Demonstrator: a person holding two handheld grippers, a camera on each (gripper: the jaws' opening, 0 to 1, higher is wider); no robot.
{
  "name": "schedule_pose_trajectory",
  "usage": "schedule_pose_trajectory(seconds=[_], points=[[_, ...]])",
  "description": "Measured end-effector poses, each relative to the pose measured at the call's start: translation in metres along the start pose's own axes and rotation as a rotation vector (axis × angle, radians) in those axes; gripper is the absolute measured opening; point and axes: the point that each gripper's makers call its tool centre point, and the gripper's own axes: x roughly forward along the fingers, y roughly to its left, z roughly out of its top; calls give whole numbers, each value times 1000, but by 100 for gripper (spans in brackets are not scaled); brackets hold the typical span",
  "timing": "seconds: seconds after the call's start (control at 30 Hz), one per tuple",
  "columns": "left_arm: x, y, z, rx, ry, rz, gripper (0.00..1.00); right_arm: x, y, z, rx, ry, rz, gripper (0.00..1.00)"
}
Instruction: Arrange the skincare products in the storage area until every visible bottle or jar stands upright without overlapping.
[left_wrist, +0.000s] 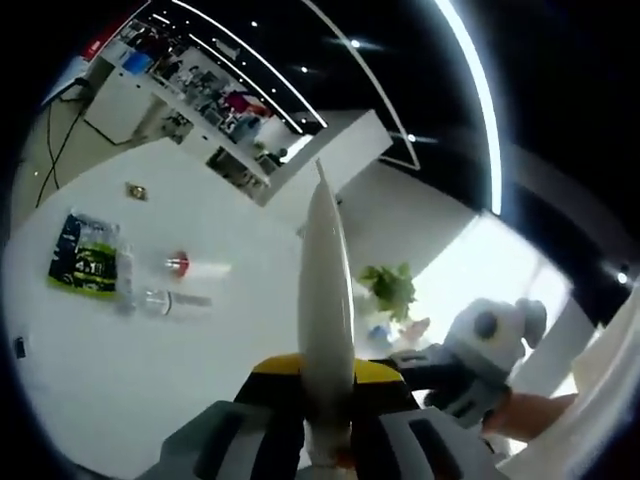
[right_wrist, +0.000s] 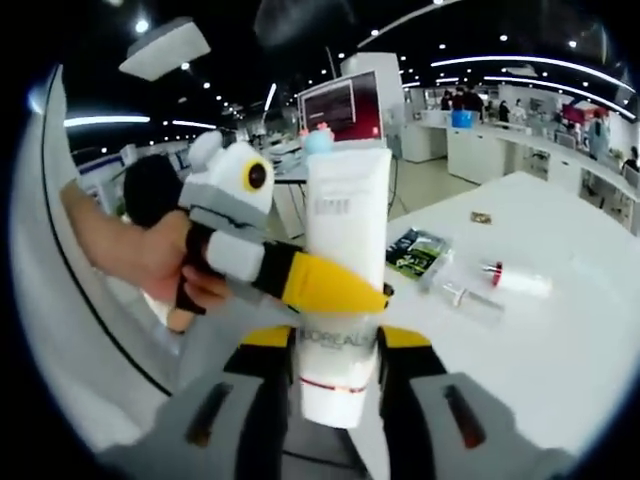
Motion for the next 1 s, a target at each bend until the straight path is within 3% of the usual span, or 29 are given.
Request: schedule_pose_trajectory(seconds=[0.13,0.37,0.43,0.47,0.63,0.87,1.0], points=[[1,2,1,20,15,-1,15,-5,-1,-4,23,-1,21,38],[-2,4,-2,80,51,-2,15,-23,-7,4,137,-82,60,45],[-3,-5,1,66,28,-58,15,-28,-10,9,188,-117,66,45],[-4,-8,3,68,17,-71,15,-35,-13,19,206,-173,68,46],[-2,-12,-2,123,59,-79,15,-50,-15,49,273,-320,82,46],[2,-22,-17,250,144,-85,15,-42,-7,62,188,-286,55,48],[3,-31,-27,324,198,-120,15,-31,3,59,122,-224,63,48]])
